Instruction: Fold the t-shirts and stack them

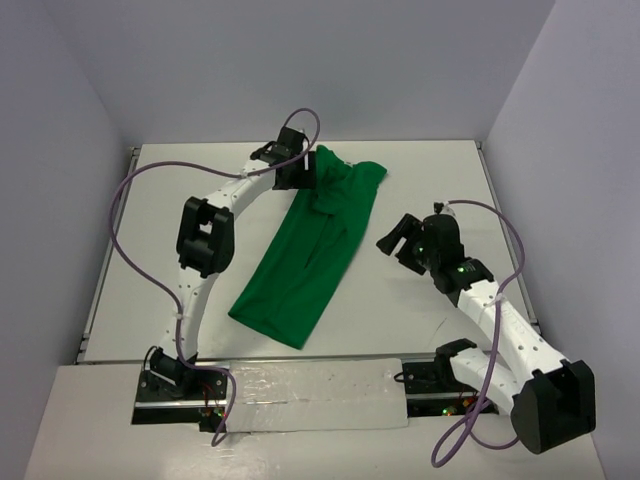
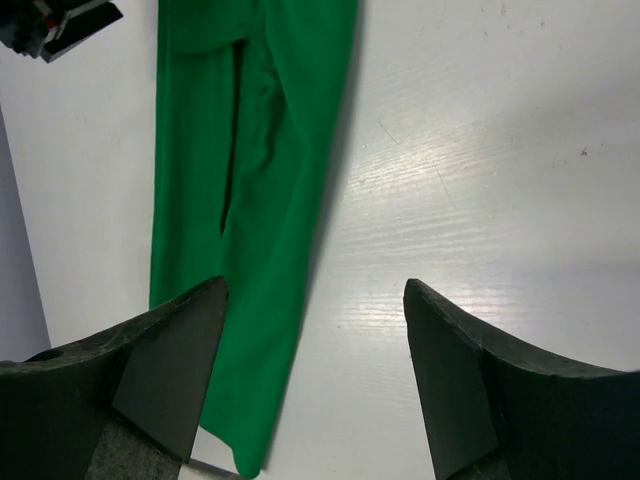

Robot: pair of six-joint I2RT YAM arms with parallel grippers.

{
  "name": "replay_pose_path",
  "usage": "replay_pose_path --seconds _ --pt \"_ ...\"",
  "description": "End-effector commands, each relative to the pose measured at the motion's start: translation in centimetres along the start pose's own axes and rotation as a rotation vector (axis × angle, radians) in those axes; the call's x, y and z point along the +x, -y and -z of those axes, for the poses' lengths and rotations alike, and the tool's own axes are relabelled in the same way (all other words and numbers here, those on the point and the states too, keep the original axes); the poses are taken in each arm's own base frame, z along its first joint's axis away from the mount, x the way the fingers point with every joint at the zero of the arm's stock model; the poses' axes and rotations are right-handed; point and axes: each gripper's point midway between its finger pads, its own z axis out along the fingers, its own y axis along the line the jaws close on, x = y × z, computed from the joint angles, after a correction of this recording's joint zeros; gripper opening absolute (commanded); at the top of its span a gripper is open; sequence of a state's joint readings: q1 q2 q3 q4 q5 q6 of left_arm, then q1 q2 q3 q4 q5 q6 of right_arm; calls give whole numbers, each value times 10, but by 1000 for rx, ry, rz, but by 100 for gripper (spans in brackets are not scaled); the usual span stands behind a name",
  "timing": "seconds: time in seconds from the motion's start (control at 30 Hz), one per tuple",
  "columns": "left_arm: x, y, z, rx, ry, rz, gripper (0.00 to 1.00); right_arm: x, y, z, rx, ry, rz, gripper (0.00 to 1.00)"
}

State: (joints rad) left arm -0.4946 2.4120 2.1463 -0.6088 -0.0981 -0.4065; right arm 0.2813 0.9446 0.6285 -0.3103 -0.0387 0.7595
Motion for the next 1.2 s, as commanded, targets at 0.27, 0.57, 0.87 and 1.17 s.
replay_pose_path --seconds 0.27,0.57,0.87,1.17 --pt "-31 55 43 197 120 45 67 17 9 -16 -4 -54 -5 69" --pt "5 100 3 216 33 -11 65 28 10 -17 -18 -99 -5 69" --pt "19 50 -56 130 -29 92 62 91 -13 -55 -117 -284 -99 53" --pt "-4 -18 -75 90 -26 247 60 93 -17 -125 -35 -327 -167 40"
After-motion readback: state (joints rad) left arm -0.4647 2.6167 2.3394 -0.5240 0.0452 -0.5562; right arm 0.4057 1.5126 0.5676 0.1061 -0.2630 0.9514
